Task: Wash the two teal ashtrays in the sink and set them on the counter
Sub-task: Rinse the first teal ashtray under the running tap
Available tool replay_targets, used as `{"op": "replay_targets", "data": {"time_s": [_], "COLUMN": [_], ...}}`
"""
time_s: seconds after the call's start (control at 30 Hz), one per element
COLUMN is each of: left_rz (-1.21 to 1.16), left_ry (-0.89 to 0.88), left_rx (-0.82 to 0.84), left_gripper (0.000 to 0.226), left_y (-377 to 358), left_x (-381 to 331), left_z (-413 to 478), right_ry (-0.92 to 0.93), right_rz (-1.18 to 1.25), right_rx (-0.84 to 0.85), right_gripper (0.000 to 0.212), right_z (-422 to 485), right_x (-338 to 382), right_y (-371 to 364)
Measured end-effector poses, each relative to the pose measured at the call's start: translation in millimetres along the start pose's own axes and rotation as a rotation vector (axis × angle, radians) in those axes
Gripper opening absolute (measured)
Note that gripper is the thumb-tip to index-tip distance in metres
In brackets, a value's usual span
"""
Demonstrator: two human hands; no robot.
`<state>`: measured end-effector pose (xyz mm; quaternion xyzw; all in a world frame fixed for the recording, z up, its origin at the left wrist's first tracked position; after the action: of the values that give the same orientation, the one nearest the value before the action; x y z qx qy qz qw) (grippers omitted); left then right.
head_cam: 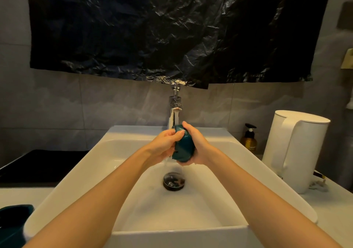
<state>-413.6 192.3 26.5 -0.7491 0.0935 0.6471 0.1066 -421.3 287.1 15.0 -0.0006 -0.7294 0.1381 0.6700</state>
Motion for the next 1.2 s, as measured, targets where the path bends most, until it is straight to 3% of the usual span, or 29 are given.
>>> {"op": "replay_targets", "data": {"time_s": [0.13, 0.23, 0.43, 0.6, 0.73, 0.93, 1.07, 1.2], "left_rz": [-0.01, 0.005, -0.027, -0.026, -0.066, -0.307, -0.361, -0.486], "left_ry": [0.005, 0.008, 0.05, 0.019, 0.061, 0.051, 0.1, 0.184], "left_rx": [-0.035, -0.012, -0.02, -0.009, -0.008, -0.076, -0.15, -0.132], "left_gripper": [0.031, 0.034, 0.032, 0.03, 0.031, 0.032, 0.033, 0.04], "left_y": [6, 7, 10, 14, 15, 11, 10, 10], "left_x": [-1, -3, 0, -2, 2, 0, 3, 5], "left_z": [1, 1, 2, 2, 3, 5, 3, 0], "right_ry": [0.072, 0.103, -0.021, 0.116, 0.113, 0.327, 0.476, 0.597], "right_rz": [0.004, -0.016, 0.066, 0.004, -0.029, -0.209, -0.343, -0.415], "right_rx": [0.08, 0.025, -0.066, 0.002, -0.046, -0.025, 0.004, 0.065], "right_gripper": [0.041, 0.047, 0.052, 0.041, 0.04, 0.028, 0.041, 0.039], "right_z": [4, 8, 8, 6, 5, 7, 0, -2], "right_x": [-1, 0, -6, -1, -3, 5, 10, 12], "right_y": [-1, -6, -10, -14, -16, -15, -14, -16]}}
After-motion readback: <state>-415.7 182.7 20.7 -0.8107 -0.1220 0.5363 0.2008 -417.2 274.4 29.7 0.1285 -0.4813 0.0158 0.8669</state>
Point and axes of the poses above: each hand's wrist, its own z-axis towards the middle knuckle, its own y-axis out of the back of the hand, x = y × z, the point moved 5 cm from there along z, towards the middle knuckle, and after that the axes turned 14 degrees about y, right-handed, at the moved point
